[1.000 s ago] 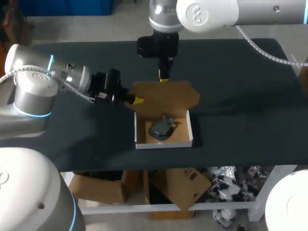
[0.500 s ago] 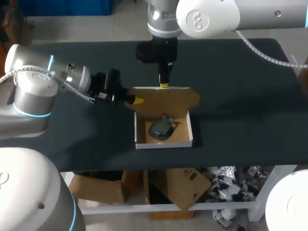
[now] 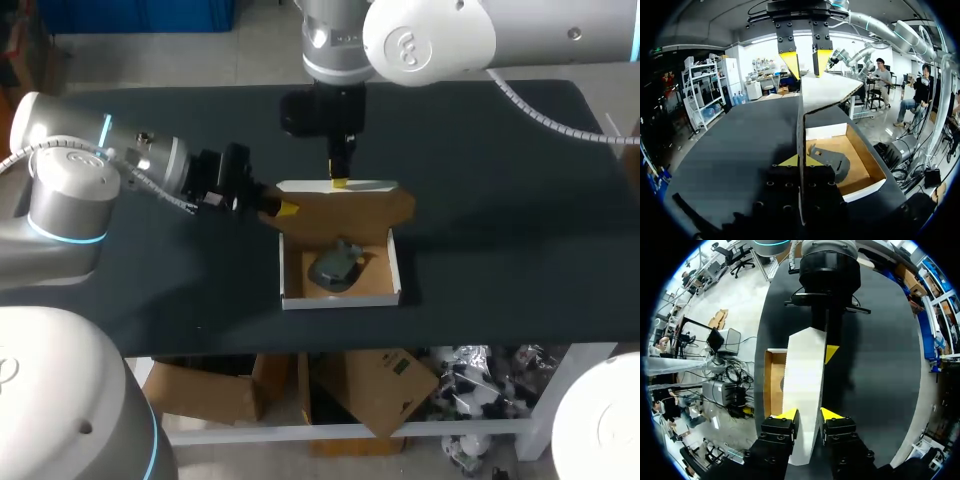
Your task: Assemble the packaging by folding the flat box into shape, placing the metal phone stand inside, and closing the box properly
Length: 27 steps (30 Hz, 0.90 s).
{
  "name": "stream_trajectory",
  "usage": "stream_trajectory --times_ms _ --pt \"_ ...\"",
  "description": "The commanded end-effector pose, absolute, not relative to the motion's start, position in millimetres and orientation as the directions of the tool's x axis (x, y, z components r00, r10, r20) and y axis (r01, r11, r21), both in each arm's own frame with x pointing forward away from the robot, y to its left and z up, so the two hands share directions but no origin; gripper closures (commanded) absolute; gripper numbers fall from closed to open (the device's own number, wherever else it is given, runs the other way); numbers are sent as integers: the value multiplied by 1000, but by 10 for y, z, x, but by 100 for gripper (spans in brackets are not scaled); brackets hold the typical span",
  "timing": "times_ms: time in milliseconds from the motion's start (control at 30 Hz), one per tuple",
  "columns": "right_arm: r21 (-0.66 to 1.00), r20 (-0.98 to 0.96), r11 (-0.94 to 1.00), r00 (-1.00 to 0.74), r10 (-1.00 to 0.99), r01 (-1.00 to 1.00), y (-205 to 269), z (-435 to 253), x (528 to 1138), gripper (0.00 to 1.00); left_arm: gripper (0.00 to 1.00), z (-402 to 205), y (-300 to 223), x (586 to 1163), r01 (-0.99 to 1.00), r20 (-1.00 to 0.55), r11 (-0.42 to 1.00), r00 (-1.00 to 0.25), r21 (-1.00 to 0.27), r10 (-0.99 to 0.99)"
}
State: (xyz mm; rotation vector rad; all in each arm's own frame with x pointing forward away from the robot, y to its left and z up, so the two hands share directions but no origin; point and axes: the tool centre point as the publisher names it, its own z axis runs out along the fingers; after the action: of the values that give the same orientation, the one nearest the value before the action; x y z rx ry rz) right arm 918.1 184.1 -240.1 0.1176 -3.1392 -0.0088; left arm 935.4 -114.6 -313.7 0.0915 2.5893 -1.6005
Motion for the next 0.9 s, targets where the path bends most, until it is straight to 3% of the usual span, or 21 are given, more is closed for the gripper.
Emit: stream_trajectory --times_ms 33,900 --pt "1 -1 997 -997 -72 -72 1840 -2423 9165 71 100 -3155 -1142 9348 102 -115 446 -993 -889 -1" --pt "0 39 997 -997 -71 -71 1842 -2569 9185 68 100 -3155 -1142 9348 102 -115 446 -993 -889 -1"
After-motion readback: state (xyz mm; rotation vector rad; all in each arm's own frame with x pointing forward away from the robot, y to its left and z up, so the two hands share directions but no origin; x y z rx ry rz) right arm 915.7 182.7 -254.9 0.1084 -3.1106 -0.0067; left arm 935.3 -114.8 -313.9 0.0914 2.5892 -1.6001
